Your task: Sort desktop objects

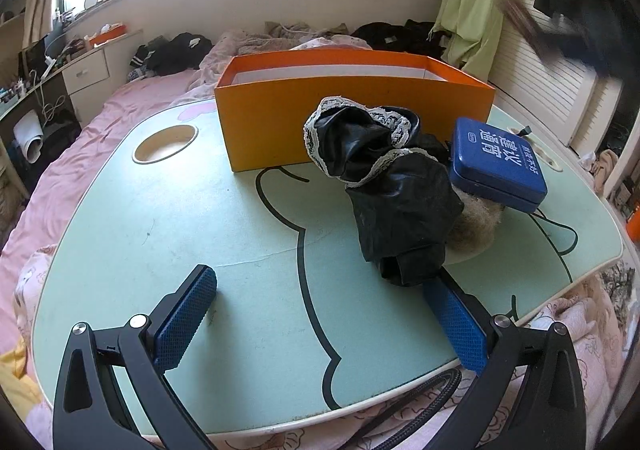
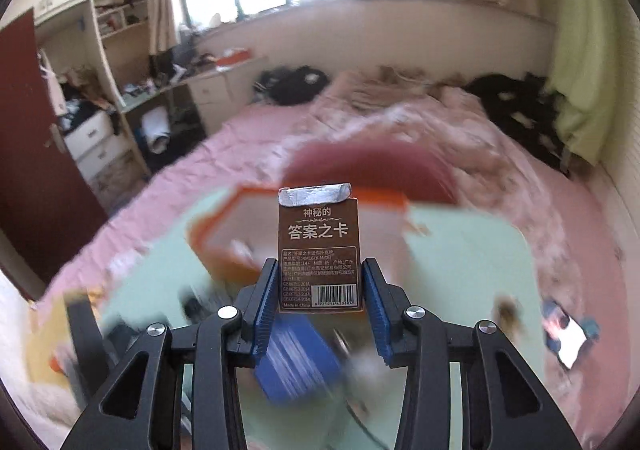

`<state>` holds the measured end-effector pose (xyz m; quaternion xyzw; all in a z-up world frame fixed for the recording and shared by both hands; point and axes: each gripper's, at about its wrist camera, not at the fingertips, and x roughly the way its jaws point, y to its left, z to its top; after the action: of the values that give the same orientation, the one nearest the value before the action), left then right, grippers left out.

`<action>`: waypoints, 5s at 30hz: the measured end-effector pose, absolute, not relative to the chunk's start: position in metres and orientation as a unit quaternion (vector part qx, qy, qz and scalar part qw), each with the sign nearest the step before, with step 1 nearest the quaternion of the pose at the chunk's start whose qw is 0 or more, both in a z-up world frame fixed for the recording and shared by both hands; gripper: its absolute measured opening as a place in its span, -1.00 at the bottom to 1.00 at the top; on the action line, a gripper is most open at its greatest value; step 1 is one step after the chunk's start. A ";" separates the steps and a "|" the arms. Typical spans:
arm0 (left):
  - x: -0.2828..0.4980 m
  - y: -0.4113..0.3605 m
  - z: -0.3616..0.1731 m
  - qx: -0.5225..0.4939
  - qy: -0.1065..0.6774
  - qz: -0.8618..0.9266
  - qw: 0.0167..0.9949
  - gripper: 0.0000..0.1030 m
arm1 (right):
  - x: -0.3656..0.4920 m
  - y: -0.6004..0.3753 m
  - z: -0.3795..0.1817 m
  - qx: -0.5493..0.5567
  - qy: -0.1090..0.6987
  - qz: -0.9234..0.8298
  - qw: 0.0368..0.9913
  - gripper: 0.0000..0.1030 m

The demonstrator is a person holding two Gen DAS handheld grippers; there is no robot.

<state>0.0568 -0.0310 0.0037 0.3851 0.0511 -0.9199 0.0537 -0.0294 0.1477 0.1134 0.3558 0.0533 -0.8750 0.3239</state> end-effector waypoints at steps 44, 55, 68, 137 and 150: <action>0.057 -0.029 0.003 0.386 0.050 -0.919 0.056 0.99 | 0.021 0.184 -0.005 0.269 0.081 -0.927 0.247 0.99; 0.057 -0.028 0.003 0.387 0.050 -0.919 0.056 0.99 | 0.022 0.184 -0.004 0.269 0.081 -0.927 0.247 0.99; 0.067 -0.050 0.057 0.372 0.077 -0.925 0.029 0.99 | 0.027 0.181 0.000 0.269 0.080 -0.928 0.247 0.99; -0.166 -0.009 0.027 0.624 0.172 -0.762 0.012 -0.11 | 0.034 0.174 0.007 0.266 0.078 -0.928 0.249 0.99; -0.152 -0.020 0.039 0.598 0.128 -0.791 0.004 -0.62 | 0.035 0.174 0.007 0.266 0.078 -0.928 0.249 0.99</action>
<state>-0.1518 -0.0198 0.0386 0.5985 0.1281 -0.7908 0.0042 0.0348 0.1743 0.0072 0.2657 0.0779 -0.9280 0.2494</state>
